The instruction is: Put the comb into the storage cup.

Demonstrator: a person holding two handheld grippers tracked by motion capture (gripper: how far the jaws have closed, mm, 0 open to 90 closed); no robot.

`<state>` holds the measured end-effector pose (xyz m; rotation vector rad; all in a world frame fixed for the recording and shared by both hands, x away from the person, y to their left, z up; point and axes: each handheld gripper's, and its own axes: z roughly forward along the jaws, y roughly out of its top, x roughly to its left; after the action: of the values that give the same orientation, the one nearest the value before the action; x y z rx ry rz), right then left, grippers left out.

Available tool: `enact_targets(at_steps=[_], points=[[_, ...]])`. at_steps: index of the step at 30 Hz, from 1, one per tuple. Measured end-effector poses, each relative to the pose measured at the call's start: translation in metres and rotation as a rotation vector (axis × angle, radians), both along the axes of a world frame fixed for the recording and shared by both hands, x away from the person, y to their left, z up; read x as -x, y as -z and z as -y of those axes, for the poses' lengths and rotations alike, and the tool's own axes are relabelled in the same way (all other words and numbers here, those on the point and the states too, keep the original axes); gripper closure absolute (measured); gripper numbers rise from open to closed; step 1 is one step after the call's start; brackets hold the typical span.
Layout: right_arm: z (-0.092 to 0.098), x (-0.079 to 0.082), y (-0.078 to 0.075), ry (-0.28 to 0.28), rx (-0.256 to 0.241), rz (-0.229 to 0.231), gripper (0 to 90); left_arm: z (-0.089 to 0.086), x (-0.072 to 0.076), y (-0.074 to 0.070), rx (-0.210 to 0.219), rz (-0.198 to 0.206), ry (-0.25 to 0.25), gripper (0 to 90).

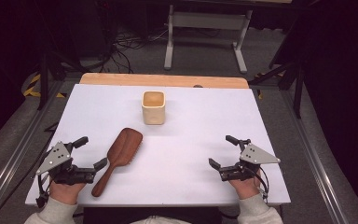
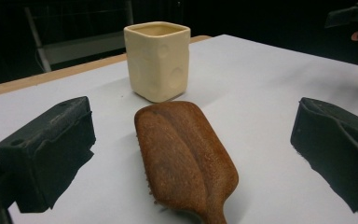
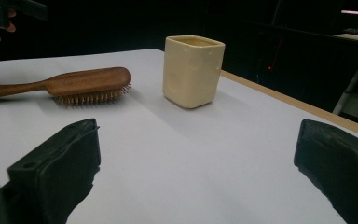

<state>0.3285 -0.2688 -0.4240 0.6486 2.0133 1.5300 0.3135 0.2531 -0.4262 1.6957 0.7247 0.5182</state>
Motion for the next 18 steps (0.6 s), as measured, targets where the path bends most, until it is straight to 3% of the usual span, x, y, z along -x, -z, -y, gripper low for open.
enact_targets(at_steps=[6,12,18], points=[[0.000,0.000,0.000,0.003,-0.006,-0.007,1.4,0.009,-0.004,-0.007,-0.027,-0.005,0.018,1.0],[0.000,-0.001,0.000,0.000,-0.010,-0.006,1.4,0.018,-0.007,-0.012,-0.051,-0.018,0.072,1.8],[0.000,-0.001,0.001,-0.008,-0.008,-0.004,1.4,0.025,-0.010,-0.015,-0.042,-0.025,0.105,2.1]])
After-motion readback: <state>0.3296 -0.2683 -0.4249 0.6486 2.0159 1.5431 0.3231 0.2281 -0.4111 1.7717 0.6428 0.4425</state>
